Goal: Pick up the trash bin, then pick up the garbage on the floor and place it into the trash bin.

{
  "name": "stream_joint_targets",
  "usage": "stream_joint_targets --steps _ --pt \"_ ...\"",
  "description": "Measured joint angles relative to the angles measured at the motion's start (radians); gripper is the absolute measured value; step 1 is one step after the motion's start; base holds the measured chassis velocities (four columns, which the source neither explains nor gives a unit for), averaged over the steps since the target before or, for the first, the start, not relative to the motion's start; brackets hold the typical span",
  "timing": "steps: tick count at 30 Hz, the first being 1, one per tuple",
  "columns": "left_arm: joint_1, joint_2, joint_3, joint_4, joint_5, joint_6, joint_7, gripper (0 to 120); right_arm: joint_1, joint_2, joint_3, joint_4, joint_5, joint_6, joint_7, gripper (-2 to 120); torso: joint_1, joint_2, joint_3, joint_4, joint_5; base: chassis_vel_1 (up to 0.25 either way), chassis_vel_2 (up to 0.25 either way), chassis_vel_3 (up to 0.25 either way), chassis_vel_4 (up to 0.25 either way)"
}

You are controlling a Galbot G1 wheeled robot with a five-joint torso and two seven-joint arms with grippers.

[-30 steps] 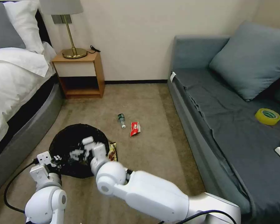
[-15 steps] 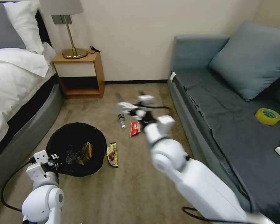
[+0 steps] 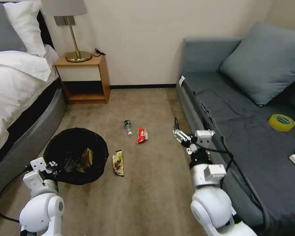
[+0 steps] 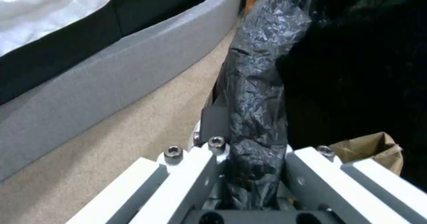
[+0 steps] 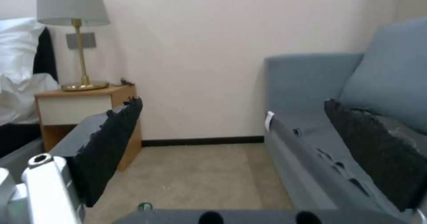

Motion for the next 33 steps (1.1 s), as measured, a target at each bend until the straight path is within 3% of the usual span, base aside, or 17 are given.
stream_joint_targets --steps 11,24,33 --pt "0.01 0.004 -0.006 -0.012 -0.01 0.003 -0.001 2 0.007 -0.004 -0.02 -0.026 0.005 0.015 -0.008 100 0.0 0.0 0.0 0.0002 0.0 -0.053 0.048 0.048 -0.054" --pt "0.008 0.005 -0.011 -0.013 -0.015 0.0 -0.002 2 0.032 -0.007 -0.043 -0.056 0.015 0.02 -0.008 100 0.0 0.0 0.0 0.0001 -0.0001 -0.207 0.206 0.219 -0.209" --pt "0.004 0.002 -0.01 -0.005 -0.013 -0.003 -0.002 2 0.057 -0.006 -0.064 -0.081 0.025 0.023 -0.009 100 0.0 0.0 0.0 0.0001 -0.0001 -0.109 0.128 0.125 -0.133"
